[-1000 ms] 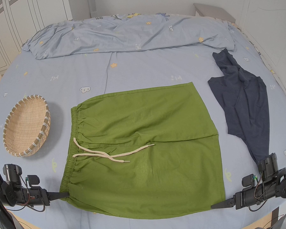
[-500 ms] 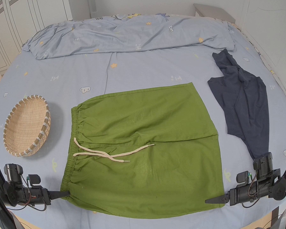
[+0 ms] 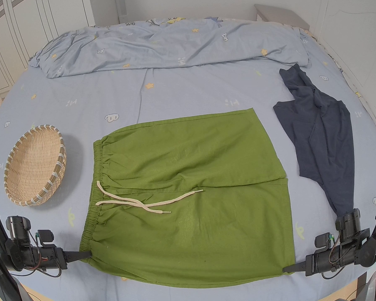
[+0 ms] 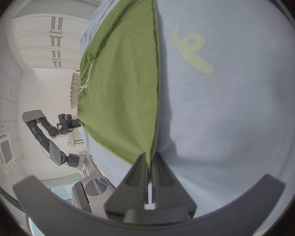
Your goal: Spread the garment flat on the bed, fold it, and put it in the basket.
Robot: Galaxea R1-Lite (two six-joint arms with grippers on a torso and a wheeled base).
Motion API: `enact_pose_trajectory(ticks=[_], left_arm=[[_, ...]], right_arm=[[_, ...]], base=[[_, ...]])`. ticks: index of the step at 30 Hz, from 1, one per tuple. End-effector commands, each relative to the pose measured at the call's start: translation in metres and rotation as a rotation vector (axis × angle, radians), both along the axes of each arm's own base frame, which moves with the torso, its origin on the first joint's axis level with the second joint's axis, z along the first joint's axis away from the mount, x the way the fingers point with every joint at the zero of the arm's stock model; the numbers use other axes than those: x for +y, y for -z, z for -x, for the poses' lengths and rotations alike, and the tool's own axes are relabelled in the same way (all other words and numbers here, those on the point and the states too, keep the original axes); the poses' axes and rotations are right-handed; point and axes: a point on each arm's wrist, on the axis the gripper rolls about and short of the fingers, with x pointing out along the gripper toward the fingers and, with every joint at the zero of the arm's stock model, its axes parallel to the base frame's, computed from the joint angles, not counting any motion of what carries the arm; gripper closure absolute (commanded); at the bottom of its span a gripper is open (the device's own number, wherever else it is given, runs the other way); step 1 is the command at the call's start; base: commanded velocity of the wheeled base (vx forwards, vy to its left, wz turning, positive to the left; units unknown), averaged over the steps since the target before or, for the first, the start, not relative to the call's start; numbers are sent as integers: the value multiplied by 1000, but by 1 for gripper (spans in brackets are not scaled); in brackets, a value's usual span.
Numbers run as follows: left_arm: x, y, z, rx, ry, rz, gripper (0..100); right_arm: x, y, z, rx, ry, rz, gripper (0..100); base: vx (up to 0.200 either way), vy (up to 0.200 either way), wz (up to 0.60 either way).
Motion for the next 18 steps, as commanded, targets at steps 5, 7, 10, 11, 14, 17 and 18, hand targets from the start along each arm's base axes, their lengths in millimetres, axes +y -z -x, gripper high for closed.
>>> enact_pose_trajectory(ticks=[5, 7, 10, 11, 14, 17, 18], left_arm=[[-1, 1, 4, 19, -2, 7, 100], [-2, 1, 4, 19, -1, 7, 100], [-3, 0, 4, 19, 5, 9, 100], [-5, 0, 4, 31, 8, 15, 100], [-9, -12, 4, 18, 7, 25, 100], [-18, -32, 1, 25, -32, 43, 100], [-21, -40, 0, 25, -53, 46, 100]], right_arm=[[-10, 2, 3, 5, 36, 10, 100], [-12, 2, 2, -4, 41, 14, 100], [-12, 1, 3, -12, 35, 15, 100], [-10, -2, 3, -30, 26, 14, 100], [-8, -16, 2, -115, 15, 3, 100], [-4, -33, -6, -222, 9, -9, 100], [-3, -40, -9, -263, 5, -11, 100]], base=[[0, 0, 0], [0, 0, 0], [0, 0, 0], [0, 0, 0], [0, 0, 0], [0, 0, 0], [0, 0, 0]])
